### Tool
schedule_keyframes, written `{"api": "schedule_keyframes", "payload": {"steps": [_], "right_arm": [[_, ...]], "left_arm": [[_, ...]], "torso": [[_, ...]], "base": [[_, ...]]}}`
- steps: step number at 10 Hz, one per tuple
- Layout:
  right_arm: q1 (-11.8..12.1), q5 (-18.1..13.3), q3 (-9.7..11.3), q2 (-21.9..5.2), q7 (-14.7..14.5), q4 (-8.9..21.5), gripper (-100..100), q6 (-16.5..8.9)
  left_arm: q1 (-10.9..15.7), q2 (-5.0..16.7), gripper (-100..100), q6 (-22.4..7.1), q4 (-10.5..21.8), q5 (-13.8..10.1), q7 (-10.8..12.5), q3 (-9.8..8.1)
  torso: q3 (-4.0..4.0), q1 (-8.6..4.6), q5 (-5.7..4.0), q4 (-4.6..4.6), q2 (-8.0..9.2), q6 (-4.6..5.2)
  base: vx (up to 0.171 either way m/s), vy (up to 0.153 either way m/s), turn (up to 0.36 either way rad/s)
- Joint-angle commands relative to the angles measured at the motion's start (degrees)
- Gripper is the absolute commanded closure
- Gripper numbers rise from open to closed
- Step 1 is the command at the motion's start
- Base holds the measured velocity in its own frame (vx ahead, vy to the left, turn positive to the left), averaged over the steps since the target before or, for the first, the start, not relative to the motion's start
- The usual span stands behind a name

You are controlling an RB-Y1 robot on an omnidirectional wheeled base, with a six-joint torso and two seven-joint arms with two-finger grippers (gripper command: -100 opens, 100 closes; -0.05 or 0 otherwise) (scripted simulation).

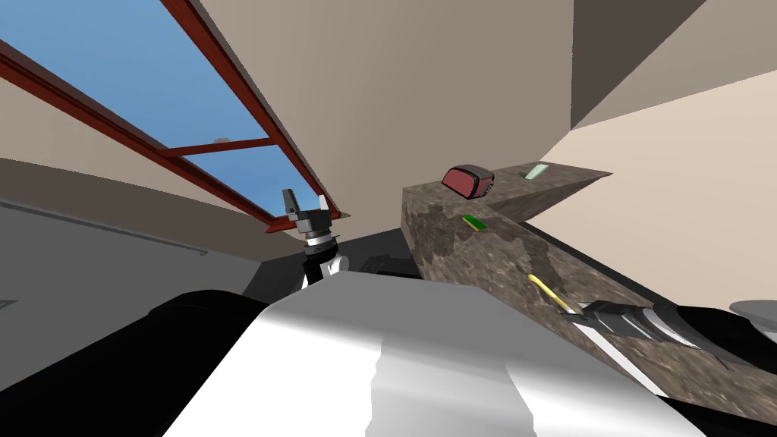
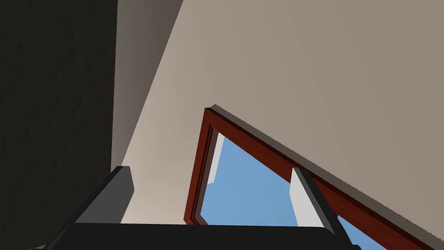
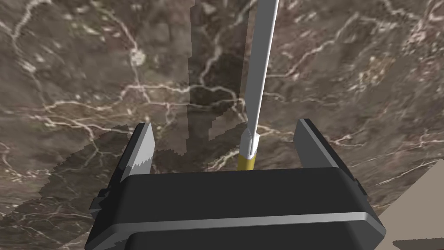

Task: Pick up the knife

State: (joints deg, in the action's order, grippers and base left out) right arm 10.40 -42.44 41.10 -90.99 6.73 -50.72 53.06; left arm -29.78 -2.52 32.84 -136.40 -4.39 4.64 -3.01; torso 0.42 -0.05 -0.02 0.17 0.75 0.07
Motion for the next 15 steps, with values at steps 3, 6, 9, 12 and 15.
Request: {"api": "schedule_keyframes", "payload": {"steps": [3,6,9,12,15], "right_arm": [[-2.0,-4.1,-1.3,1.7,4.9,1.6,-100,1.0],[-4.9,-9.1,-3.0,4.3,9.7,4.1,-100,2.5],[-6.3,-11.8,-3.9,5.6,13.2,5.3,-100,3.2],[-9.1,-16.9,-5.6,8.1,18.2,7.8,-100,4.7],[-8.8,-16.6,-5.5,7.9,18.3,7.5,100,4.5]], "left_arm": [[0.0,0.0,0,0.0,0.0,0.0,0.0,0.00],[0.0,0.0,0,0.0,0.0,0.0,0.0,-0.01],[0.0,0.0,0,0.0,0.0,0.0,0.0,0.00],[0.0,0.0,0,0.0,0.0,0.0,0.0,-0.01],[0.0,0.0,0,0.0,0.0,0.0,0.0,-0.01]], "torso": [[-0.10,0.05,0.00,-0.04,-0.17,0.00],[-0.06,-0.05,-0.01,-0.02,-0.13,0.07],[-0.09,0.02,0.00,-0.03,-0.18,0.02],[-0.06,0.02,0.01,-0.01,-0.13,0.10],[-0.19,0.00,0.00,-0.07,-0.38,0.10]], "base": [[-0.109,-0.014,0.143],[-0.146,-0.030,0.156],[-0.112,-0.007,0.143],[-0.140,-0.002,0.168],[-0.053,-0.002,0.036]]}}
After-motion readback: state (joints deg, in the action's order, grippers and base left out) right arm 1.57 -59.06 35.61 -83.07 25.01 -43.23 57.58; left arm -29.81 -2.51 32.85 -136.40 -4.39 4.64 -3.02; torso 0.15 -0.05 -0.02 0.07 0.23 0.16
